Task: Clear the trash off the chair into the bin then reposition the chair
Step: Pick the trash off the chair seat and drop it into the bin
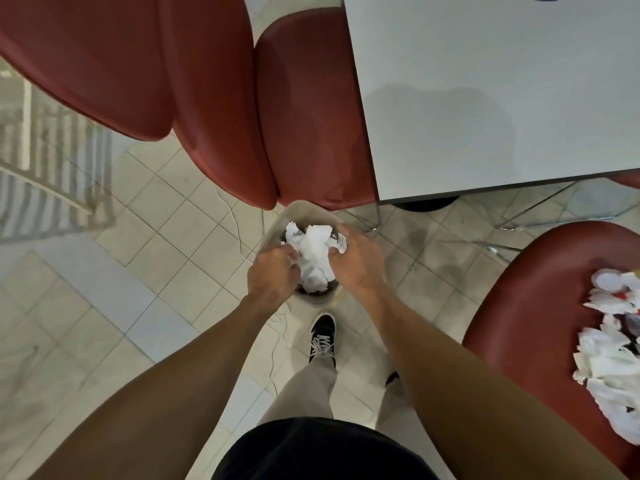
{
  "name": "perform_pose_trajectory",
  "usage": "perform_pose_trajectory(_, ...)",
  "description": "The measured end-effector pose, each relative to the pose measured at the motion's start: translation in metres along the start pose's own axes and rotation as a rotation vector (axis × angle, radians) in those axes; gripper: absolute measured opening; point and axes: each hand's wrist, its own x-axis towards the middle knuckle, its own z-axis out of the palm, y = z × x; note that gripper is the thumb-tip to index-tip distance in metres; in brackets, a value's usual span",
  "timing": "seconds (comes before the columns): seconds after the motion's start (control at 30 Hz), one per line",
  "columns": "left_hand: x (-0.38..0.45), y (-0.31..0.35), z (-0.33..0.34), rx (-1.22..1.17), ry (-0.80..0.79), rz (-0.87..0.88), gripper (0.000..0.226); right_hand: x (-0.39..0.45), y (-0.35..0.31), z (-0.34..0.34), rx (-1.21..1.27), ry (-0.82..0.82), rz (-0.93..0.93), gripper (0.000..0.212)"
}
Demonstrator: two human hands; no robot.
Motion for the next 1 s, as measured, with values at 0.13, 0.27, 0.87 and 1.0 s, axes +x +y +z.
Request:
perform_pose_trajectory(0.13, 0.002, 0.01, 0.004, 0.018, -0.014, 0.044, 0.015, -0.002, 0.018, -0.007, 0.024, -0.024, 0.013, 0.044)
perform_pose_trajectory(0.27, 0.001, 0.035, 0.01, 0.059, -0.037, 0.078, 0.015, -0.009, 0.048, -0.024, 0.09, -0.016, 0.066, 0.037)
perform_pose_trajectory(0.87, -0.061, 0.239, 0.114, 0.232, -0.227, 0.429, 0.016, -0.079, 0.278, -0.153, 0.31, 0.198, 0.405, 0.046)
perform_pose_trajectory(1.0, -0.085, 0.3, 0.157, 0.262, -0.267, 0.572, 0.015, -0.11, 0.342, -0.176, 0.385, 0.272, 0.497, 0.044)
